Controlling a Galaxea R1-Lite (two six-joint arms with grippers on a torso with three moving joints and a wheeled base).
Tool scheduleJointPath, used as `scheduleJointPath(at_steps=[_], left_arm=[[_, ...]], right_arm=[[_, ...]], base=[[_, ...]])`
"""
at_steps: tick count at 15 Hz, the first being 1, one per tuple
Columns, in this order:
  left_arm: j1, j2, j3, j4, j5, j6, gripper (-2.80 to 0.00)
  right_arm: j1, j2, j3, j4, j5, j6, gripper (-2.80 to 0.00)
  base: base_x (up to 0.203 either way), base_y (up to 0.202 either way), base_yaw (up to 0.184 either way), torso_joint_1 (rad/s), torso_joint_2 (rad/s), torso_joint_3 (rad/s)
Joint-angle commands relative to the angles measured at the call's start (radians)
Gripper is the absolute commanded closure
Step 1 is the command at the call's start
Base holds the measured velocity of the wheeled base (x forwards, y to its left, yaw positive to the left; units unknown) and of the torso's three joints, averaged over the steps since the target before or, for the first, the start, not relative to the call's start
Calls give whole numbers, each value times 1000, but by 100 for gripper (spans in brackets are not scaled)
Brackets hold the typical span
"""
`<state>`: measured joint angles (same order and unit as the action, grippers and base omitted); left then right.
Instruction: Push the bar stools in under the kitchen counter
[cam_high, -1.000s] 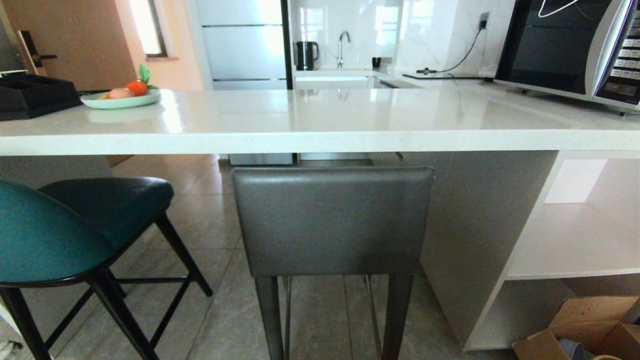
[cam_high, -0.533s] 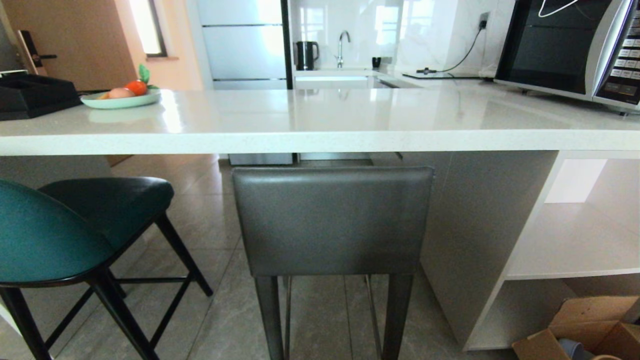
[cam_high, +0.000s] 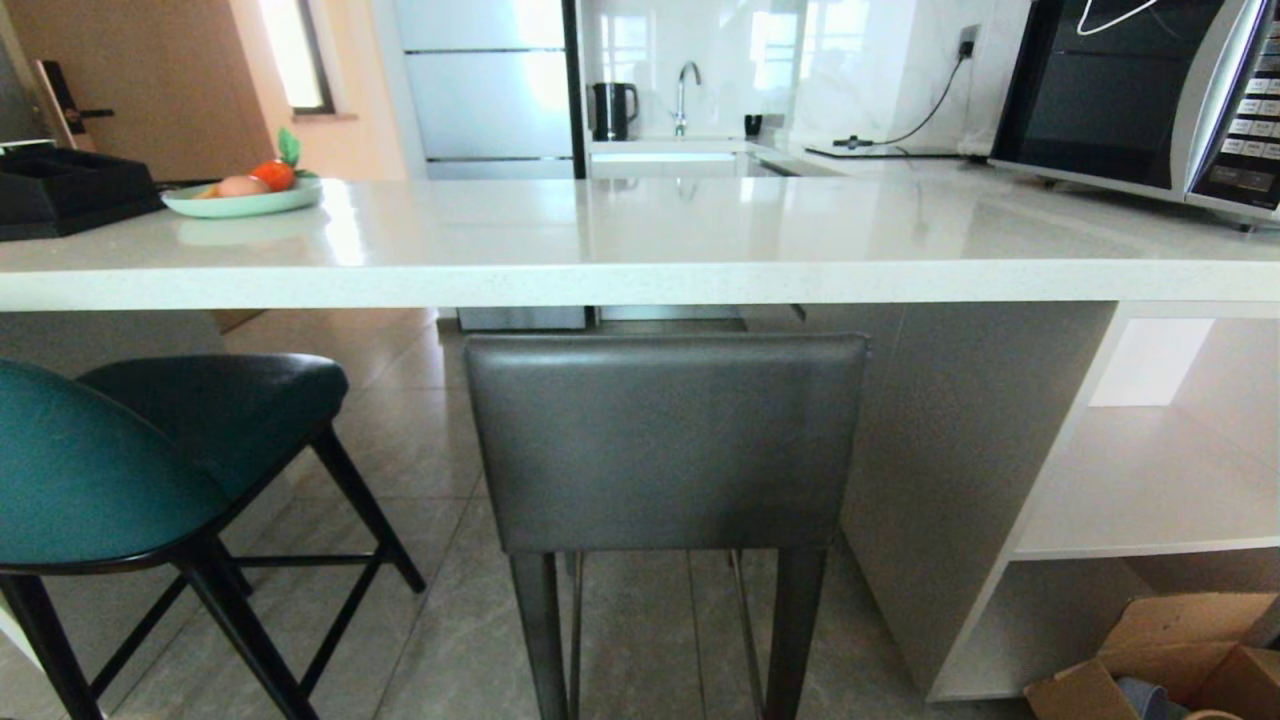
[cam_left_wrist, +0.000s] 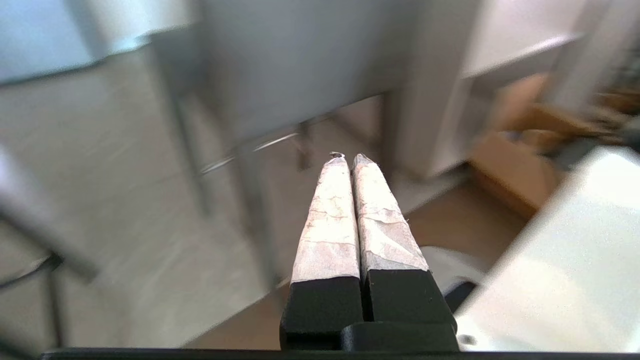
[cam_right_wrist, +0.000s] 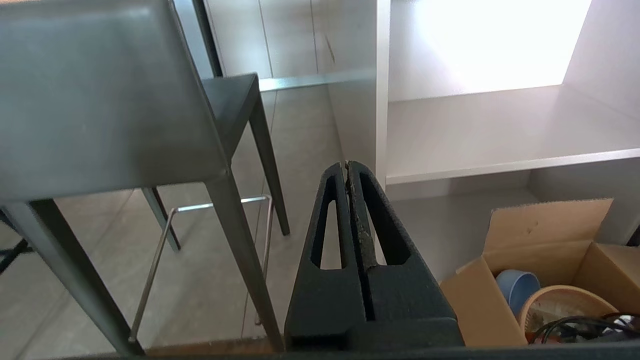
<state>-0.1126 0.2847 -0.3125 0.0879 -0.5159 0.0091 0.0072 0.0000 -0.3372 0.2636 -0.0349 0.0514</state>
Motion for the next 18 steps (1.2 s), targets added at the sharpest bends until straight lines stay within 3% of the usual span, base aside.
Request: scheduleJointPath(at_steps=[1,3,4,6,7,9,10,13,15,16,18], left_arm=[[-18,1,13,3,127,-8,0],[-18,0,12,1,327,-44,0],[-19,-1,10,-28,376,-54,0],[13,0,-10,-49,384,-54,0],[70,-11,-25,-37,360,-48,0],[109,-100,-11,-14,254,-43,0],[119,-144,19,4,252,-42,0],[118,-285,104,81,364,-28,0],[118,-287,176,95,520,-2,0],[118,-285,212,78,537,11,0],[119,-285,294,-66,534,18,0]], right_arm=[[0,1,17,2,0,-3,0],[0,1,32,2,-5,-4,0],[0,2,33,2,-5,-6,0],[0,2,39,2,-3,-14,0],[0,0,43,2,-5,-13,0],[0,2,41,2,-5,-13,0],[0,2,43,2,-6,-13,0],[0,1,75,-2,-35,-14,0],[0,2,123,-30,-42,-31,0],[0,1,162,-79,-42,-47,0],[0,1,280,-242,-42,-114,0]], base=[[0,0,0,0,0,0],[0,0,0,0,0,0],[0,0,0,0,0,0],[0,0,0,0,0,0],[0,0,0,0,0,0],[0,0,0,0,0,0],[0,0,0,0,0,0],[0,0,0,0,0,0],[0,0,0,0,0,0],[0,0,0,0,0,0],[0,0,0,0,0,0]])
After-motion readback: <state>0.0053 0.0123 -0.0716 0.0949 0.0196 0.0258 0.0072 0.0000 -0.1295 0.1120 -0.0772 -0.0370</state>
